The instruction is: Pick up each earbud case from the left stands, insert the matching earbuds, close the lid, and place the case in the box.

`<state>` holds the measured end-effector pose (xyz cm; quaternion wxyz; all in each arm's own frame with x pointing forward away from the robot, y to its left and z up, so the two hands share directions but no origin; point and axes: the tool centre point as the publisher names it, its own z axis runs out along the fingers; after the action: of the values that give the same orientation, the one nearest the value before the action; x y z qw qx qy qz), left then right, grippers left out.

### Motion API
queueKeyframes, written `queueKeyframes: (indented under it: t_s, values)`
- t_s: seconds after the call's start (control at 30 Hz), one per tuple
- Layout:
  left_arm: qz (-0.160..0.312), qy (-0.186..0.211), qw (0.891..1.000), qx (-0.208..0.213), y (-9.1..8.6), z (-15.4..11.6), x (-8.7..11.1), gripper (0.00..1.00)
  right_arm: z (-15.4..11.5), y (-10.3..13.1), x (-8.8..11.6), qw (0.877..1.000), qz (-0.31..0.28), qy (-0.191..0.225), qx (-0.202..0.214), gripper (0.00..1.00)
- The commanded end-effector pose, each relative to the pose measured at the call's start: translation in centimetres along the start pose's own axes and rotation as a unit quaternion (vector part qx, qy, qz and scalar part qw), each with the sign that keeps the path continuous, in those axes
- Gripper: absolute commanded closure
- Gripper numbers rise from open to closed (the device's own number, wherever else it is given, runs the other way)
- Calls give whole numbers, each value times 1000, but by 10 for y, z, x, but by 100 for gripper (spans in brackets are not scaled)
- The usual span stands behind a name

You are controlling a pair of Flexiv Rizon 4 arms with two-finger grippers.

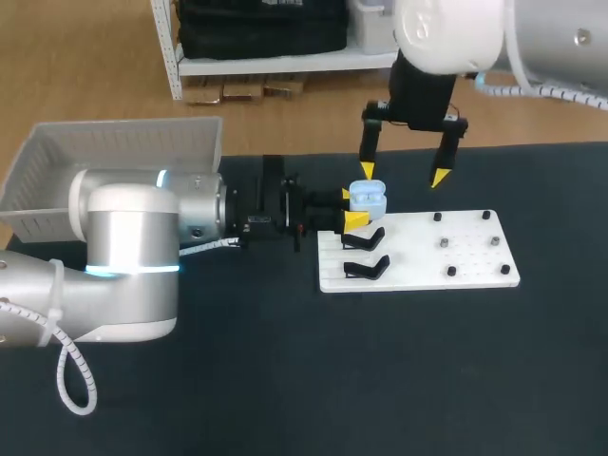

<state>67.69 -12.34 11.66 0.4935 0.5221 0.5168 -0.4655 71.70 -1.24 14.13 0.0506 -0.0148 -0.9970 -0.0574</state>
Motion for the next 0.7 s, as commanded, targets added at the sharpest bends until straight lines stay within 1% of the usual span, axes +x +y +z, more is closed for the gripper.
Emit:
queueKeyframes:
  t_s: [0.03, 0.2, 0.3, 0.37, 0.43, 0.5, 0.57, 0.7]
  values:
    - [2, -2, 1000, -2, -1, 0, 1, 100, 0, -1, 2, 1000, -1, 18, 5, 0]
    - [2, -2, 1000, -2, -1, 0, 1, 100, 2, -1, 19, 999, -10, 42, 5, 0]
    - [2, -2, 1000, -2, -1, 0, 1, 100, 2, 1, 25, 999, -15, 44, 5, 0]
    - [2, -2, 1000, -2, -1, 0, 1, 100, -1, 2, 27, 999, -16, 47, 1, 0]
    - [2, -2, 1000, -2, -1, 0, 1, 100, -5, 2, 27, 999, -17, 37, 1, 0]
    - [2, -2, 1000, -2, -1, 0, 1, 100, -8, 0, 28, 999, -14, 42, -12, 0]
    - [2, -2, 1000, -2, -1, 0, 1, 100, -6, -1, 27, 999, -16, 44, -3, 0]
    - [2, -2, 1000, -2, -1, 0, 1, 100, -1, -1, 31, 998, -20, 51, -2, 0]
